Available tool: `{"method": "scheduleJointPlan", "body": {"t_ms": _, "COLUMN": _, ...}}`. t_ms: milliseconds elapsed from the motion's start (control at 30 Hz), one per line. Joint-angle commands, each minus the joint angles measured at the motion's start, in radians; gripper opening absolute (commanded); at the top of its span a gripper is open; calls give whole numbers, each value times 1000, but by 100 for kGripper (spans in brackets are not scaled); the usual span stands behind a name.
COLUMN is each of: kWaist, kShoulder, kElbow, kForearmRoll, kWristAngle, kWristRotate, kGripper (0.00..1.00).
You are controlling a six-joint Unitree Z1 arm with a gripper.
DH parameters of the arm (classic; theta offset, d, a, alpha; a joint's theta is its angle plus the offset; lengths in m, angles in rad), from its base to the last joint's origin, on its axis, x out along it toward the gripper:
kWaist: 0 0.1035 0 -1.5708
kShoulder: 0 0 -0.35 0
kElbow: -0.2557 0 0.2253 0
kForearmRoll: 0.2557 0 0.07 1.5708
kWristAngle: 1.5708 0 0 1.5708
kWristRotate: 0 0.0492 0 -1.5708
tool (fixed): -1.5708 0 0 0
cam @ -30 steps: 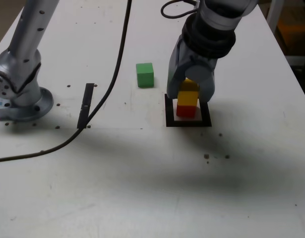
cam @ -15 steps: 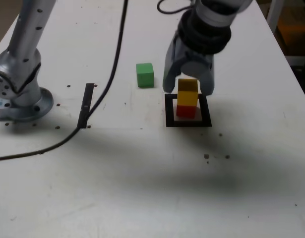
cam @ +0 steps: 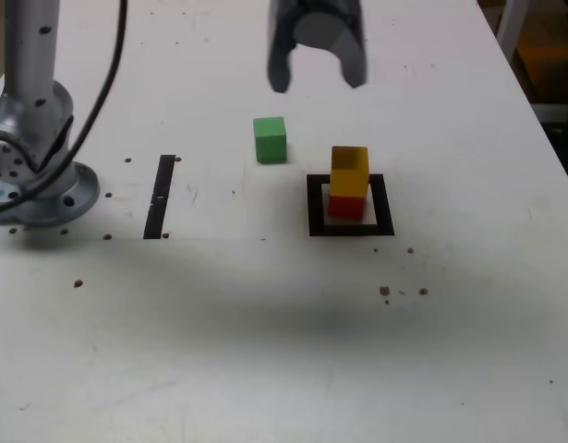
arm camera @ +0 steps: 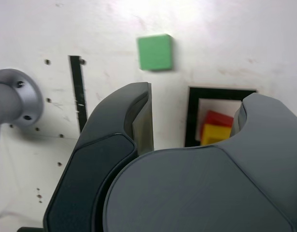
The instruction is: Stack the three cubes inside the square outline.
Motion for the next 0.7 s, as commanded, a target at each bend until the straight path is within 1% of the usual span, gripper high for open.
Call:
{"method": "scheduleJointPlan", "body": {"t_ms": 0, "kWaist": 42, "kShoulder": -21, "kElbow": 50, "kForearmRoll": 0, "kWristAngle": -6, "kWristRotate": 16, "kGripper": 69}}
{"method": "scheduleJointPlan", "body": {"t_ms": 167, "kWaist": 115, "kShoulder": -27, "kElbow": 160, "kForearmRoll": -37, "kWristAngle": -25, "kWristRotate": 48, "kGripper": 70}}
{"method": "scheduleJointPlan", "body": {"t_ms": 333, "kWaist": 165, "kShoulder": -19, "kElbow": 259, "kForearmRoll": -133, "kWristAngle": -61, "kWristRotate": 88, "kGripper": 71}}
{"method": "scheduleJointPlan", "body": {"t_ms": 500, "kWaist": 189, "kShoulder": 2, "kElbow": 315, "kForearmRoll": -221, "kWristAngle": -95, "kWristRotate": 122, "kGripper": 71}}
{"method": "scheduleJointPlan", "body": {"t_ms": 667, "kWaist": 208, "kShoulder": 30, "kElbow": 345, "kForearmRoll": -274, "kWristAngle": -118, "kWristRotate": 149, "kGripper": 71}}
